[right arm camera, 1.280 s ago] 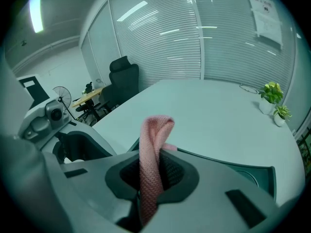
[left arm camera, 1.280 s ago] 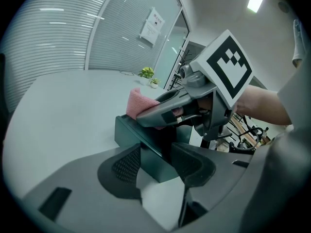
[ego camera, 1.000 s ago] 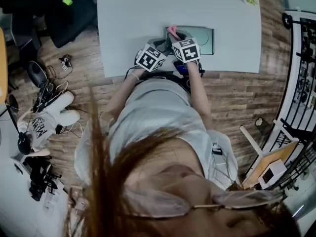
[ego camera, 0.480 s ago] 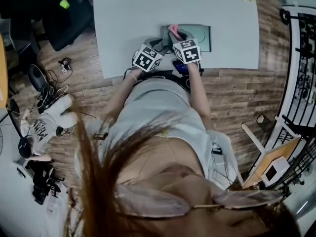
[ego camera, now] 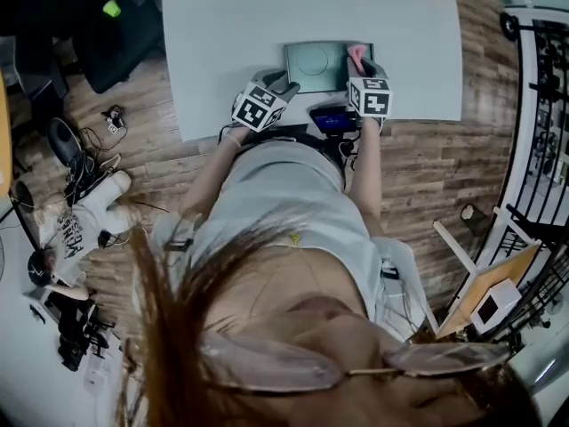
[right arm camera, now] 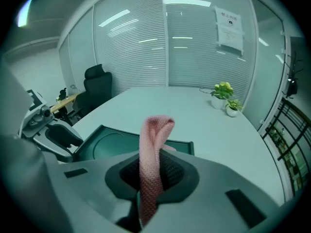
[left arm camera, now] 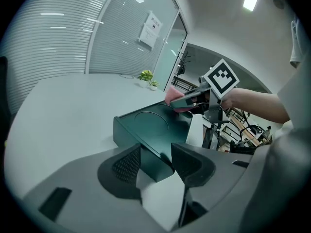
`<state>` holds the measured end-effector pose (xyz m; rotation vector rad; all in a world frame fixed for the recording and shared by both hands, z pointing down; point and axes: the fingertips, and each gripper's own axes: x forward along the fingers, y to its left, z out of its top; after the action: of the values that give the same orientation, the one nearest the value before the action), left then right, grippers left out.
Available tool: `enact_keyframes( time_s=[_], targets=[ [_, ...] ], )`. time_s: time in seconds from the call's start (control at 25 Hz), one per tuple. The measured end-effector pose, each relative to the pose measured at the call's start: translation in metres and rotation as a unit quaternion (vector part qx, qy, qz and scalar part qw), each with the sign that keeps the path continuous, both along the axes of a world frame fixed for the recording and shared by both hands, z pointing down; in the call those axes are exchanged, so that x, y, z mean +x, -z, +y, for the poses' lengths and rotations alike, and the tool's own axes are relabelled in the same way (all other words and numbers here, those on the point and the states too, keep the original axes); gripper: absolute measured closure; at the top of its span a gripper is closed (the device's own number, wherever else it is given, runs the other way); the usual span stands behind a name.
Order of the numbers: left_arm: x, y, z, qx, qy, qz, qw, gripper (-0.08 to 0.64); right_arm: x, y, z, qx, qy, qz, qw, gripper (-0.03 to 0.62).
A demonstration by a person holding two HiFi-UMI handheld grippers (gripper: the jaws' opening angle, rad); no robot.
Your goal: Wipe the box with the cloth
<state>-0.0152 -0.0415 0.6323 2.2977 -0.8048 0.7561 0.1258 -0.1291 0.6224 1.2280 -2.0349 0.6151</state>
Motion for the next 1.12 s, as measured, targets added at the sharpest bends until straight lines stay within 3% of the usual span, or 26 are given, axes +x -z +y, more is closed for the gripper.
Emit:
enact_keyframes(
  time_s=[0.2,0.44,0.68,1.12],
  targets=[
    [-0.001,-0.001,0.004,-0.001,0.000,-0.004,1.0000,0.362,0.035,-0.013,0.005,-0.018,-0.031,0.033,0.999,0.552],
    [0.002,-0.001,0.008,-0.001,0.000,-0.007,1.0000,0.362,0.041,-0.018,0.006,-0.021,-0.038,0.059,0.997,0.552],
    [0.000,-0.006,0.009,-0.002,-0.002,-0.013,0.9999,0.357,0.033,-0.021,0.006,-0.028,-0.019,0.085,0.996,0.552],
    [0.000,-0.006,0.010,-0.002,-0.009,-0.019,0.9998,0.356,0.005,-0.024,0.012,-0.040,0.034,0.080,0.995,0.552]
  ],
)
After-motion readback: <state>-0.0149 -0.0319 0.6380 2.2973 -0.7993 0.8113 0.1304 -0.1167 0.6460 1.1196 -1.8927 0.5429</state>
